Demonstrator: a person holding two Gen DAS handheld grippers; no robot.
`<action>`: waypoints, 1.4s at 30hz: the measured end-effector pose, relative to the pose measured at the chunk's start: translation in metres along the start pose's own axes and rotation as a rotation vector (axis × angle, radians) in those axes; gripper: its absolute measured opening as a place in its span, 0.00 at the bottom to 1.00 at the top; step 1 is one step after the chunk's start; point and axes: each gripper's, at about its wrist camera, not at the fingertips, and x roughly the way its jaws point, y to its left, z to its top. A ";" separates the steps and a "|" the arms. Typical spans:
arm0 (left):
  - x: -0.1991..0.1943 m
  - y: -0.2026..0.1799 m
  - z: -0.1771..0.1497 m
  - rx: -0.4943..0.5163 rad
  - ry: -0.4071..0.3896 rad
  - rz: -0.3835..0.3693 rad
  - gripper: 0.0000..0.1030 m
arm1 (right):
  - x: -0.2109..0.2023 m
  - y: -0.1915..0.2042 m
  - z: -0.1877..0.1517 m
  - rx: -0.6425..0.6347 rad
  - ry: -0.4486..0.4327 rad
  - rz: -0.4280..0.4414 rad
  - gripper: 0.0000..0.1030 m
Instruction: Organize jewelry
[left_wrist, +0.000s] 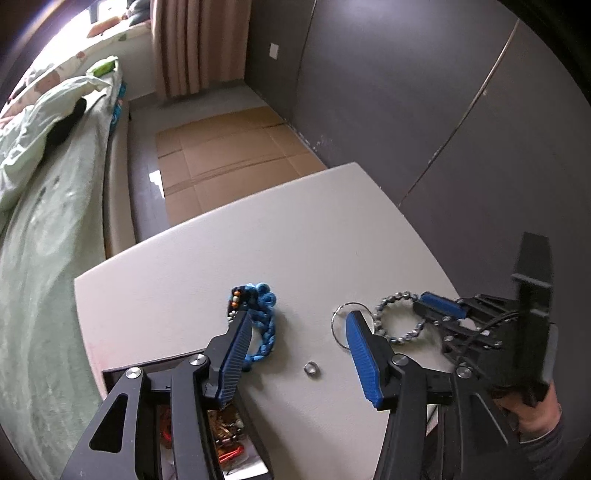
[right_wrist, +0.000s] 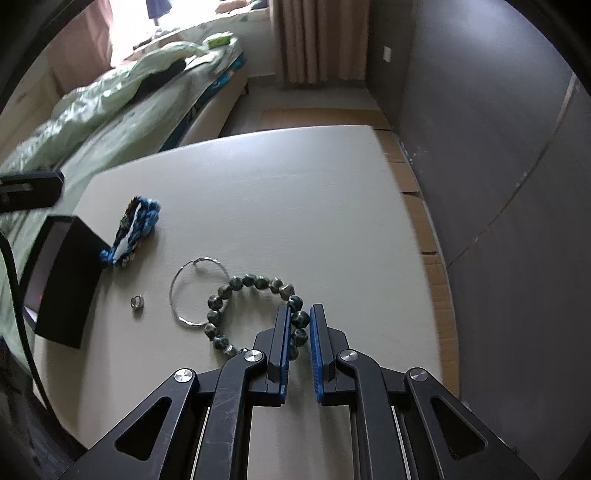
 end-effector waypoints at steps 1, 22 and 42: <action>0.004 0.000 0.001 0.007 0.001 0.019 0.53 | -0.002 -0.005 -0.001 0.012 -0.007 0.011 0.10; 0.090 0.030 0.030 0.045 0.267 0.130 0.50 | -0.020 -0.016 -0.009 0.076 -0.101 0.137 0.10; 0.035 0.010 0.038 0.073 0.143 0.107 0.18 | -0.040 -0.008 0.000 0.113 -0.179 0.193 0.10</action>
